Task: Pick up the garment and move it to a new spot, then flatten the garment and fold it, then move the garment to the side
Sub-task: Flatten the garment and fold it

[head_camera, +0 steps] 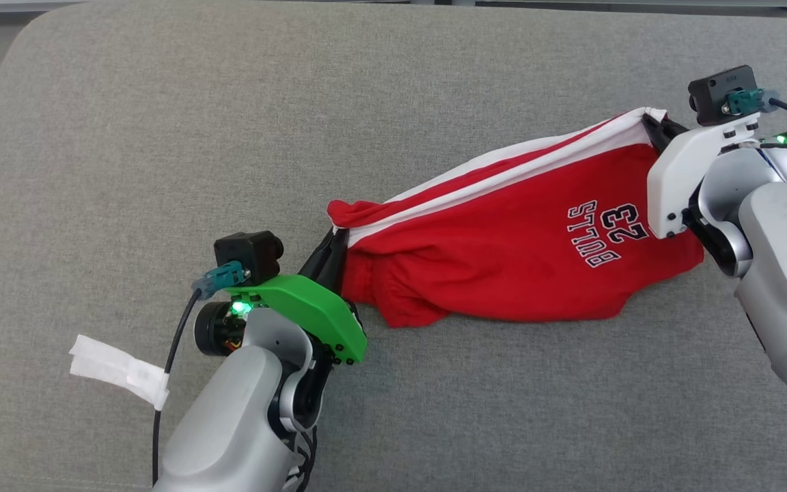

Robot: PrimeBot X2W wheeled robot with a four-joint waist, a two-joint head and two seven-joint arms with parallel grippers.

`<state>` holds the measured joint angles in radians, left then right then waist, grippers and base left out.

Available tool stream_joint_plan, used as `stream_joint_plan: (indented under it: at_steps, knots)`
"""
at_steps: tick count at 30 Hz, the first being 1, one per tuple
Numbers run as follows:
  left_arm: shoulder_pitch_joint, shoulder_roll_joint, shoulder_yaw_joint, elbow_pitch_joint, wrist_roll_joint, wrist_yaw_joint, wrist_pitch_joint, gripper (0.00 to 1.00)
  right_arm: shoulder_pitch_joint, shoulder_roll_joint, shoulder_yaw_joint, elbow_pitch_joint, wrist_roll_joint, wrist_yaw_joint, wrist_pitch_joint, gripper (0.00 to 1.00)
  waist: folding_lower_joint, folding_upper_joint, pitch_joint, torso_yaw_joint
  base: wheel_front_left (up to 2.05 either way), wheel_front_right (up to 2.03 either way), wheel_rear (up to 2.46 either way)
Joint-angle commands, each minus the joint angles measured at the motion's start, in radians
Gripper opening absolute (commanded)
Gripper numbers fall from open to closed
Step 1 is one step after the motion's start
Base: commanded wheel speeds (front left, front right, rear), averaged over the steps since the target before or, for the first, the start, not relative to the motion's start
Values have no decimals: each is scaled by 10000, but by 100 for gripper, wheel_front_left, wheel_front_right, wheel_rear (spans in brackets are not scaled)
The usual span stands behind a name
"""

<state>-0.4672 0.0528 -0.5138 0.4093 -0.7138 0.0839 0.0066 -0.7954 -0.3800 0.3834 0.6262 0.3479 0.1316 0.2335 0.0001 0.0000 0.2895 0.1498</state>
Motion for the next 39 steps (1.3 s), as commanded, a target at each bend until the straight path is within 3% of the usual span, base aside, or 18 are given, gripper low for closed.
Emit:
stream_joint_plan:
  at_steps: [1,2,11,16,20,25,32,39]
  knots:
    - [-175,20,-8,68,-113,-19,-146,100,-182,37,17,85,-133,-21,-264,90,-1,0,24,5,0,0,0]
    - [-203,17,-5,85,-126,-19,-241,100,-225,78,-38,175,-112,-21,-384,100,-1,0,24,-2,0,0,0]
    - [-228,0,-22,379,-393,-209,-1408,100,-458,299,-43,790,34,-21,-1363,100,-1,0,-282,-52,0,0,0]
    - [181,254,175,434,-72,-422,-2396,100,-193,367,-131,1157,533,-21,-1238,100,-1,0,-755,-118,0,0,0]
    - [696,530,505,146,578,-509,-2703,100,134,365,-293,1532,961,-21,-788,100,-1,0,-1162,-161,0,0,0]
    - [2043,616,1761,-1218,2173,-648,-2705,100,537,509,-693,2001,1564,-19,-326,100,-1,0,-1398,-102,0,0,0]
    - [3601,305,3101,-2616,3741,-990,-2710,100,716,598,-1459,2892,1429,-19,-435,100,-1,0,-1133,248,0,0,0]
    - [4443,61,4158,-3386,4455,-1315,-2712,100,621,761,-2214,3762,1285,-19,-694,100,-1,0,-842,758,0,0,0]
